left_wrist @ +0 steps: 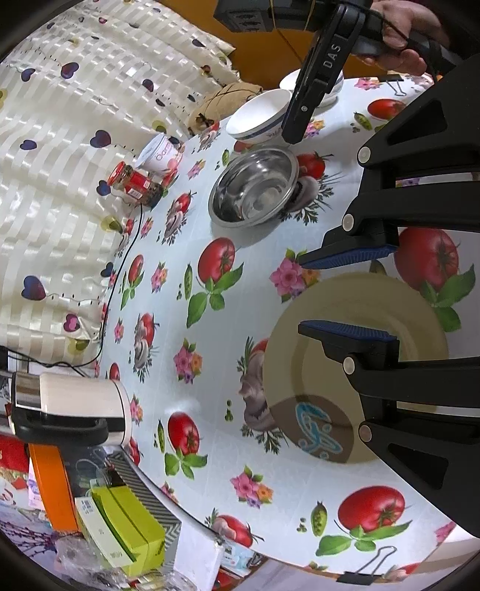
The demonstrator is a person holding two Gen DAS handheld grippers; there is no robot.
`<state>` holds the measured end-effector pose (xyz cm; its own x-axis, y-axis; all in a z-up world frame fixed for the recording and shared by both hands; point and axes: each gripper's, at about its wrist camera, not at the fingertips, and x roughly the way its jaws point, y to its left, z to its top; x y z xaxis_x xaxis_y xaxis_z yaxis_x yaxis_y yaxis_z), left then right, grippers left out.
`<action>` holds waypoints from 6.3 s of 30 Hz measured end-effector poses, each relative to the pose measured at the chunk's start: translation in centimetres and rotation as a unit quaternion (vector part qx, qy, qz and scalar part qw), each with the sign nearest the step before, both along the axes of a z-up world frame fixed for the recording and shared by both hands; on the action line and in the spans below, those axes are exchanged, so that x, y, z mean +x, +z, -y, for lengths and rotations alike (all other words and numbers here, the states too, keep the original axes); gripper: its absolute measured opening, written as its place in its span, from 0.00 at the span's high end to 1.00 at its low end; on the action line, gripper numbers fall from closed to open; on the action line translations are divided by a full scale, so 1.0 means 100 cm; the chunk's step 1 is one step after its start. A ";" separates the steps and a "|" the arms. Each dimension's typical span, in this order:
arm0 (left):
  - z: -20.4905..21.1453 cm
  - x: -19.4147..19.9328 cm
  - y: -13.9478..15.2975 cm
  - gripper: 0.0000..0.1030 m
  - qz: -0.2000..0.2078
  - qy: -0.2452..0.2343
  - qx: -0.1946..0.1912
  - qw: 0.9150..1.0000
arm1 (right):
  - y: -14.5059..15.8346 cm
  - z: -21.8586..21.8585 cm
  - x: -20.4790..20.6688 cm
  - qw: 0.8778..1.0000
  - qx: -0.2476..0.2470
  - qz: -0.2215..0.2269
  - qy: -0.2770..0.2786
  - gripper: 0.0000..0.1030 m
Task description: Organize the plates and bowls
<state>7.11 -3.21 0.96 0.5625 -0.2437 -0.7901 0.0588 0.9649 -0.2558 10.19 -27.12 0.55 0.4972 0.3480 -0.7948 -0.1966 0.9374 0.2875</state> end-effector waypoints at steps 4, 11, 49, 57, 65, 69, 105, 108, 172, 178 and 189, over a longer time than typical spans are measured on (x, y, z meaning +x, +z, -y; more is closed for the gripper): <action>0.005 0.004 -0.002 0.71 -0.002 -0.007 -0.005 1.000 | -0.007 0.012 0.004 1.000 0.003 -0.010 -0.022 0.72; 0.013 0.008 -0.007 0.71 -0.009 -0.016 -0.012 1.000 | -0.019 0.027 0.012 0.998 0.006 -0.025 -0.049 0.72; 0.036 0.003 -0.010 0.71 -0.015 -0.042 -0.007 0.999 | -0.044 0.064 -0.004 0.991 0.049 -0.085 -0.089 0.81; 0.041 0.002 -0.009 0.71 -0.012 -0.052 -0.004 0.999 | -0.038 0.073 -0.025 0.991 0.043 -0.081 -0.093 0.81; 0.041 0.007 -0.008 0.71 -0.004 -0.062 -0.011 0.998 | -0.034 0.075 -0.032 0.991 0.026 -0.082 -0.102 0.80; 0.040 0.010 -0.009 0.71 0.001 -0.070 -0.019 0.997 | -0.026 0.068 -0.032 0.991 0.008 -0.074 -0.109 0.75; 0.082 0.022 0.009 0.71 0.039 -0.082 0.034 0.995 | 0.020 0.052 -0.045 0.997 -0.028 0.012 -0.065 0.64; 0.088 0.022 0.012 0.71 0.040 -0.089 0.040 0.994 | 0.022 0.062 -0.046 0.997 -0.020 0.018 -0.073 0.64; 0.204 0.097 -0.004 0.71 -0.030 -0.178 -0.010 0.984 | 0.000 0.152 0.030 0.990 -0.024 0.003 -0.137 0.83; 0.210 0.099 -0.009 0.74 -0.038 -0.187 -0.012 0.981 | -0.006 0.151 0.033 0.991 -0.024 -0.003 -0.134 0.85; 0.215 0.101 -0.013 0.86 -0.044 -0.191 -0.004 0.981 | -0.008 0.152 0.035 0.991 -0.028 -0.004 -0.134 0.88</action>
<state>17.16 -24.72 -0.36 0.3582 -0.4306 -0.8284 0.3935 0.8743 -0.2843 13.71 -42.30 -0.21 0.5593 0.1605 -0.8133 0.0632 0.9700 0.2349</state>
